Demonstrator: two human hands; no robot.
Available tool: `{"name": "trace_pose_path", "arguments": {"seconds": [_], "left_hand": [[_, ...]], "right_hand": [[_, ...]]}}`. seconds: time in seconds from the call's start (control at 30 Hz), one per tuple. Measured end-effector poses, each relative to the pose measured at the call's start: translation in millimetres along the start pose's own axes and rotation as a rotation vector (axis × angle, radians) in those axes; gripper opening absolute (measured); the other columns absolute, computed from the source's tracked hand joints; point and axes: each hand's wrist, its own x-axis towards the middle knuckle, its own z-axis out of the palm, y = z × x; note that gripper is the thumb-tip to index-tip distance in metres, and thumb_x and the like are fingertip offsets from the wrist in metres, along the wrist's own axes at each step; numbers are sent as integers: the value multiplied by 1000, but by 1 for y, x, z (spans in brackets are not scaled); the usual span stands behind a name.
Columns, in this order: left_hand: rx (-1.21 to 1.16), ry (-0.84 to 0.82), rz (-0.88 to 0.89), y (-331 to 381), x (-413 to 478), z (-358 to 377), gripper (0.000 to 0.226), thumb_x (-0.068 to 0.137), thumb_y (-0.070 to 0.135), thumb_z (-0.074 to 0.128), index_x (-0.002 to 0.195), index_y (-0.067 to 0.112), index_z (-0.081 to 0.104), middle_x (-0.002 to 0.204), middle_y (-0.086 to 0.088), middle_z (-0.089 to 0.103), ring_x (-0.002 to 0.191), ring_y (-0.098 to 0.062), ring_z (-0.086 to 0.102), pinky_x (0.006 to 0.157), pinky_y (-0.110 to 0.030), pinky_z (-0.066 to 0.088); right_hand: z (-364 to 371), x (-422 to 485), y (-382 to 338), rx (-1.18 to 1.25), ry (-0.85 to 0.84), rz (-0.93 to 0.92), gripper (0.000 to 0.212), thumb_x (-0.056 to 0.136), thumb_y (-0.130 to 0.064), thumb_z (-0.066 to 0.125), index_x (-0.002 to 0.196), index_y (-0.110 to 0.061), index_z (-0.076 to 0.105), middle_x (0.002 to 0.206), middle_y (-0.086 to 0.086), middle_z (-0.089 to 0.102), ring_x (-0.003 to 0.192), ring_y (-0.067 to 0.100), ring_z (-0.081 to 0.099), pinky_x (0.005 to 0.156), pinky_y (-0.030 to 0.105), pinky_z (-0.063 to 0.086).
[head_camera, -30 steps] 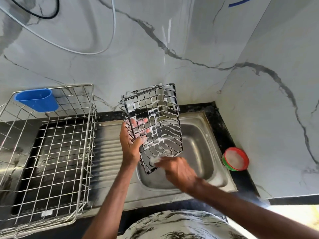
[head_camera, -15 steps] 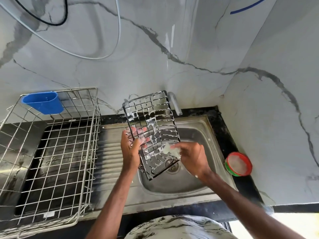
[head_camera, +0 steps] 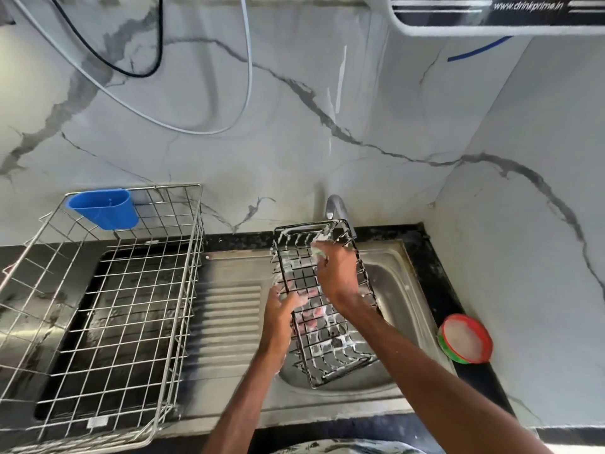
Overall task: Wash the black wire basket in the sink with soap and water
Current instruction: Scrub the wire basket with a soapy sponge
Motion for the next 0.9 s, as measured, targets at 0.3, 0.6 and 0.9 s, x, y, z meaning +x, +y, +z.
{"name": "trace_pose_path", "arguments": {"seconds": [0.3, 0.6, 0.9], "left_hand": [[42, -32, 61, -1, 8, -5, 72, 67, 47, 66, 135, 24, 56, 120, -2, 74, 121, -30, 65, 99, -63, 52], [238, 9, -1, 4, 11, 2, 99, 66, 65, 51, 140, 0, 42, 138, -25, 55, 119, -30, 61, 86, -43, 54], [380, 95, 111, 5, 2, 11, 68, 80, 34, 38, 108, -28, 48, 41, 10, 36, 35, 1, 40, 38, -12, 29]], "right_hand": [[8, -17, -21, 82, -187, -234, 32, 91, 10, 50, 100, -4, 78, 86, 4, 77, 46, -4, 59, 38, 16, 44], [10, -6, -1, 9, -164, -310, 37, 86, 16, 49, 102, -2, 78, 105, 15, 76, 86, 22, 77, 64, 25, 62], [10, -12, 4, -284, -330, -280, 43, 89, 4, 62, 124, -21, 67, 143, 9, 46, 114, 22, 61, 70, 30, 63]]}}
